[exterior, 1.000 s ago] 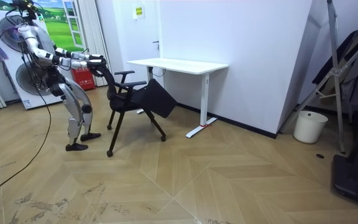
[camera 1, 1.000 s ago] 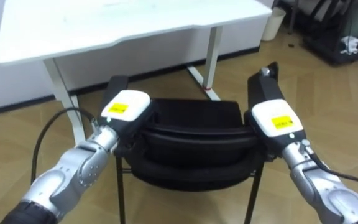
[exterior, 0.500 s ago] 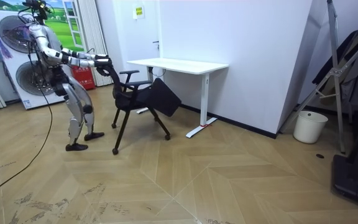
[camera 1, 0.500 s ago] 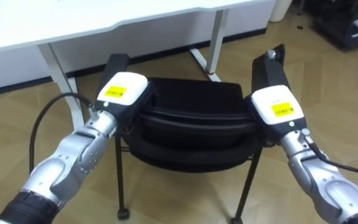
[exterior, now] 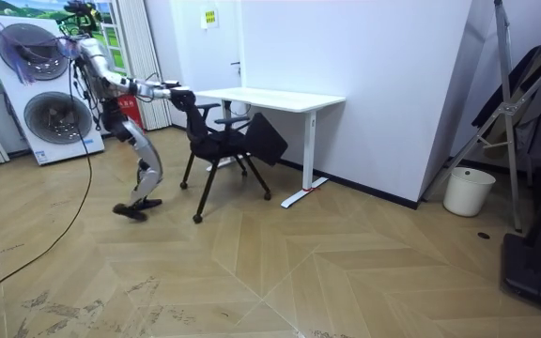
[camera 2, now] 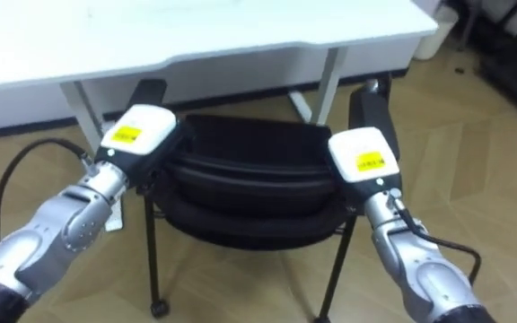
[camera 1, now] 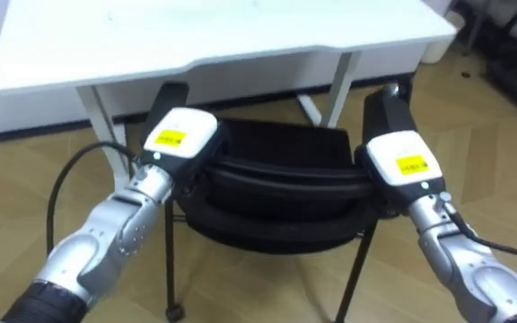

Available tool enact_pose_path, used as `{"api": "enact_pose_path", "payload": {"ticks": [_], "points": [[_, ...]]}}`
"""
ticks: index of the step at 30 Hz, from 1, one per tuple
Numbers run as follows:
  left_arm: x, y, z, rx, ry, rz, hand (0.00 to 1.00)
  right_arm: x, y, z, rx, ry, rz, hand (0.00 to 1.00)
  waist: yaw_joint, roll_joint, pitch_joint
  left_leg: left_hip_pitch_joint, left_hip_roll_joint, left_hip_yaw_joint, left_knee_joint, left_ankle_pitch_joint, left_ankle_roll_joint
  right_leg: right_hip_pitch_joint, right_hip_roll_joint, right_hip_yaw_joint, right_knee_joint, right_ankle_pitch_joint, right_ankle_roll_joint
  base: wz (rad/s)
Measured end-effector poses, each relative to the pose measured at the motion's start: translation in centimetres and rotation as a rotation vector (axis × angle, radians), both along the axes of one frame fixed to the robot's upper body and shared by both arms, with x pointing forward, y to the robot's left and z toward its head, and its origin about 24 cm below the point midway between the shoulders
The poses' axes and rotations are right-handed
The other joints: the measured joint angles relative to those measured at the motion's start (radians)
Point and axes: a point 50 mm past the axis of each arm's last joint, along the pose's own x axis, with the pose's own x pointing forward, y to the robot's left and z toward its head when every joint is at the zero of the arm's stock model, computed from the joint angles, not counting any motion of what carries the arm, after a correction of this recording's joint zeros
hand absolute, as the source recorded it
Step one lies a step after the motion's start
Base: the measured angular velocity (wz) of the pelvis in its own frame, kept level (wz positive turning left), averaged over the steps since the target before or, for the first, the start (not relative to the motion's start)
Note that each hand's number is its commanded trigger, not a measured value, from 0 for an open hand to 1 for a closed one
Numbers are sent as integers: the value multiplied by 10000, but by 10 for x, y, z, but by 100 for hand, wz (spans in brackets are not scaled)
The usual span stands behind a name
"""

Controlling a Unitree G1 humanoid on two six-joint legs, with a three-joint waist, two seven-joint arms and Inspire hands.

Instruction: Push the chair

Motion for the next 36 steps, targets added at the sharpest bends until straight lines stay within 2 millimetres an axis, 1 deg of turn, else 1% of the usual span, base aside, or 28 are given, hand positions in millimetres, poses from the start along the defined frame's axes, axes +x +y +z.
{"api": "enact_pose_path", "payload": {"ticks": [1,2,3,4,5,6,7,8,9,10,11,13,14,15,17,19,21,22,23,25,26,27,29,32,34,35,36], "points": [[1,1,-2,-32,66,44,100,1,3,0,-64,-29,68,100,-39,73,44,143,19,-300,-85,-44,-152,-296,-21,212,-1042,-244,44,67],[1,2,-2,-52,80,60,100,1,4,-1,-67,-14,35,100,-112,30,70,236,19,-603,-131,-99,-314,-332,-54,534,-2686,-231,107,79],[1,3,-2,-56,61,58,100,1,3,-1,-65,-4,32,100,-125,-32,53,238,7,-748,-82,-165,-419,-301,-82,778,-3681,-148,214,80],[3,6,2,-131,-64,74,100,3,4,3,-55,-159,97,100,-112,-90,73,133,41,-1014,320,-449,-636,-303,-71,1067,-4637,476,378,59],[3,7,2,-191,-79,173,100,8,4,7,-60,-317,138,100,25,5,-29,-76,321,-1188,846,-677,-973,-190,178,687,-4595,437,-122,49],[4,7,2,-232,-66,223,100,11,4,8,-114,-347,133,100,65,103,-74,-142,430,-1207,893,-683,-1003,-144,244,509,-4623,363,-244,44],[9,4,2,-295,-74,247,100,16,1,11,-248,-426,157,100,119,214,-12,-106,566,-1205,761,-610,-1111,51,358,258,-4735,295,-426,49],[12,2,3,-319,-73,265,100,21,0,12,-333,-411,174,100,174,226,-5,1,694,-1196,474,-455,-1301,215,415,31,-4905,303,-650,48],[13,2,3,-313,-94,284,100,23,0,13,-366,-420,201,100,195,210,5,55,733,-1195,323,-395,-1335,279,434,-46,-4972,289,-702,39],[14,2,5,-291,-157,337,100,26,0,15,-401,-470,271,100,224,198,10,111,821,-1195,36,-253,-1427,373,496,-206,-5153,277,-778,33],[15,3,8,-267,-260,346,100,29,1,18,-421,-546,327,100,225,175,14,166,854,-1195,-242,-75,-1478,460,507,-346,-5326,259,-828,31],[16,5,13,-231,-417,390,100,32,3,21,-401,-638,391,100,277,63,79,225,863,-1207,-637,185,-1502,542,495,-529,-5546,226,-885,30],[18,6,17,-215,-580,370,100,35,4,25,-366,-750,431,100,284,8,102,213,867,-1212,-789,310,-1527,547,480,-628,-5605,190,-927,28],[19,6,19,-187,-646,370,100,35,5,26,-352,-791,442,100,290,-18,111,184,884,-1227,-839,349,-1514,557,480,-704,-5651,179,-946,29],[22,6,24,-138,-804,360,100,38,6,29,-363,-885,467,100,348,-86,85,104,951,-1227,-1004,444,-1570,578,493,-924,-5753,171,-1008,23],[24,6,27,-115,-889,349,100,39,2,32,-429,-982,398,100,425,-99,79,73,1005,-1228,-1004,443,-1575,601,520,-1010,-5783,146,-1044,10],[24,6,27,-91,-875,363,100,39,5,31,-324,-936,422,100,423,-96,79,111,1069,-1201,-1003,457,-1588,777,555,-1141,-5879,112,-1046,15],[24,7,26,-27,-854,386,100,38,4,29,-331,-862,439,100,409,-129,98,166,1110,-1125,-947,454,-1593,911,556,-1207,-5875,36,-1036,20],[23,9,25,38,-820,417,100,37,5,28,-312,-787,491,100,341,-156,105,166,1183,-949,-806,454,-1593,1033,571,-1260,-5863,-52,-1021,21],[23,9,23,64,-776,432,100,36,6,26,-282,-675,506,100,239,-185,89,91,1225,-868,-609,454,-1593,1138,540,-1408,-5830,-225,-999,30],[22,9,23,99,-781,420,100,34,6,25,-177,-637,464,100,130,-181,90,9,1313,-727,-439,454,-1592,1219,536,-1558,-5836,-279,-1014,34],[22,9,23,132,-768,420,100,34,6,24,-155,-612,448,100,97,-180,89,-20,1381,-611,-347,454,-1591,1275,542,-1624,-5840,-293,-1028,32],[20,8,19,182,-649,455,100,31,7,20,-178,-477,484,100,-22,-144,84,17,1569,-220,-200,456,-1589,1527,547,-1853,-5869,-366,-1045,24],[15,7,12,151,-438,528,100,27,6,16,-228,-324,504,100,-193,-35,59,184,1593,-205,-214,457,-1588,1850,541,-2019,-5941,-446,-1011,20],[12,6,8,119,-335,593,100,25,6,14,-298,-296,539,100,-368,64,14,240,1577,-211,-303,459,-1586,1986,531,-2143,-6029,-465,-978,20],[11,6,7,104,-326,597,100,25,6,14,-311,-312,573,100,-402,89,-6,286,1551,-196,-415,462,-1585,1987,508,-2159,-6036,-469,-968,15],[11,6,7,103,-327,609,100,25,6,14,-318,-319,584,100,-406,96,-5,301,1551,-163,-444,462,-1585,1987,505,-2158,-6039,-468,-967,0]]}}
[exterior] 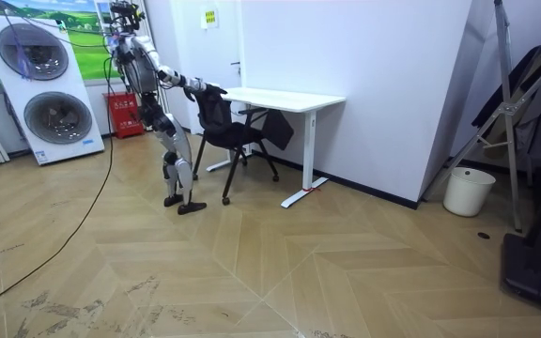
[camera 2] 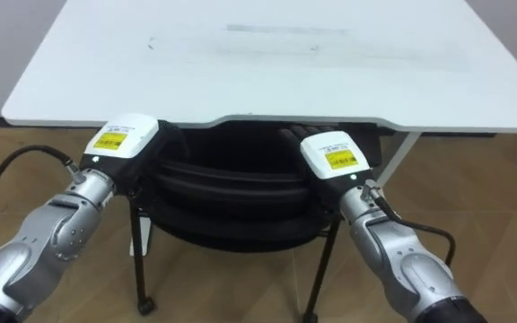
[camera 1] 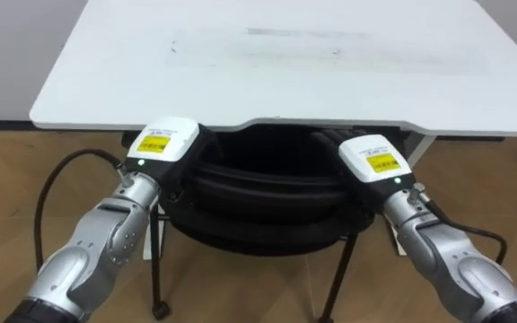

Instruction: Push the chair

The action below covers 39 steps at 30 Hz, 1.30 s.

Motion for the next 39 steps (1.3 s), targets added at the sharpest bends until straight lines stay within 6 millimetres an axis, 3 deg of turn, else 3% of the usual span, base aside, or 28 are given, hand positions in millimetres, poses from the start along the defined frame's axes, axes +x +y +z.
{"api": "enact_pose_path", "payload": {"ticks": [2,9,13,15,17,24,27,29,30,32,35,39], "points": [[0,-1,0,-78,-144,21,0,0,0,0,17,31,34,0,21,-40,37,117,13,-14,-64,0,-2,121,56,46,-117,3,7,0],[1,0,4,-119,-354,-58,0,2,1,6,112,98,468,0,3,-93,37,174,62,12,-262,68,16,196,141,123,-357,171,-44,-1],[1,8,20,303,-852,-405,0,3,-4,31,-430,-670,1403,0,18,-89,37,216,99,95,-457,117,-9,187,219,238,-521,304,-96,-7],[2,12,35,433,-1367,-589,0,5,-12,49,-639,-1316,1659,0,33,-73,41,195,129,74,-500,152,-28,252,276,208,-717,415,-118,2],[3,23,43,855,-1555,-737,0,7,-32,64,-999,-1677,1639,0,23,-58,49,273,135,61,-602,216,-23,370,292,166,-895,498,-117,5],[-2,38,68,2284,-2300,-2003,0,-1,-48,89,-2034,-2378,2633,0,91,72,100,406,133,89,-1093,489,-39,611,402,251,-1627,911,-147,-1],[-4,46,80,2916,-2641,-2477,0,-15,-71,105,-2135,-3035,2259,0,246,137,96,681,129,46,-1297,529,-74,954,463,295,-1934,978,-156,1],[-4,69,128,2697,-4869,-1655,0,-17,-109,158,-2354,-5537,958,0,297,346,55,897,97,15,-1443,534,-80,1102,430,332,-1914,967,-140,2],[-6,77,142,2359,-5774,-1202,0,-17,-116,175,-2148,-6420,486,0,280,390,35,981,84,17,-1526,533,-81,1143,426,352,-1921,957,-132,0],[-22,109,193,1288,-9031,494,0,-31,-144,228,-1202,-9770,-1193,0,189,411,-105,1409,50,63,-1913,581,-149,1368,430,539,-1920,767,-114,-4],[-52,148,217,1420,-11242,2407,0,-57,-172,256,-834,-12064,-2599,0,-33,372,-182,2178,62,145,-2370,580,-262,1795,487,603,-1938,443,-139,-7],[-83,182,214,1438,-11898,4163,0,-81,-198,263,-170,-13495,-4120,0,-412,334,-243,2587,133,164,-2501,478,-408,2079,590,623,-1900,200,-217,-7]]}}
